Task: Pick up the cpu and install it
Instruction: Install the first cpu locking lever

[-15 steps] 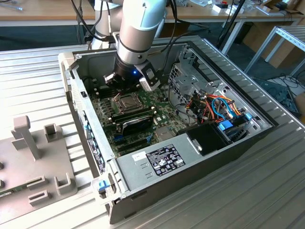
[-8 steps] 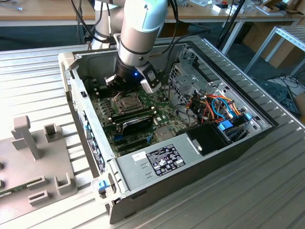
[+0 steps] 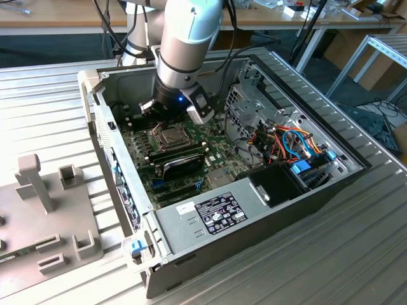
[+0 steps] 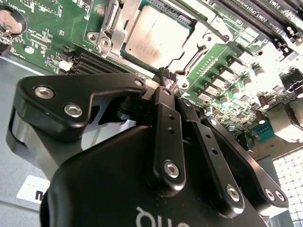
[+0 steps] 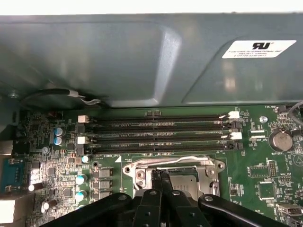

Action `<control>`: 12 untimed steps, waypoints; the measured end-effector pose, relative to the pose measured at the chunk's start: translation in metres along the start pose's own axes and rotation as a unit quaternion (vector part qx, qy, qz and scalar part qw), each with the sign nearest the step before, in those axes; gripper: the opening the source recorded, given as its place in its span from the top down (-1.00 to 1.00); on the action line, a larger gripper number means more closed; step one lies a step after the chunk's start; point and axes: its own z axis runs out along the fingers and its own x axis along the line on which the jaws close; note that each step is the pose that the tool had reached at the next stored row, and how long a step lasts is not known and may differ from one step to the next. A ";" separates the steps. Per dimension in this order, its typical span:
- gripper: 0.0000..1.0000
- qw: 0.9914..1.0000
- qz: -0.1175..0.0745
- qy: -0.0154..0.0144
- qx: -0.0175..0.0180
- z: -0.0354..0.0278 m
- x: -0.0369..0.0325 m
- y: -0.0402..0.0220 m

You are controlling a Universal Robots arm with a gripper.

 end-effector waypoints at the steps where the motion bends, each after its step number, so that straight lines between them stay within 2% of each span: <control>1: 0.79 1.000 0.000 0.000 0.000 0.0003 -0.0001 0.0005; 12: 0.79 1.000 0.000 0.000 0.000 0.0030 -0.0011 0.0029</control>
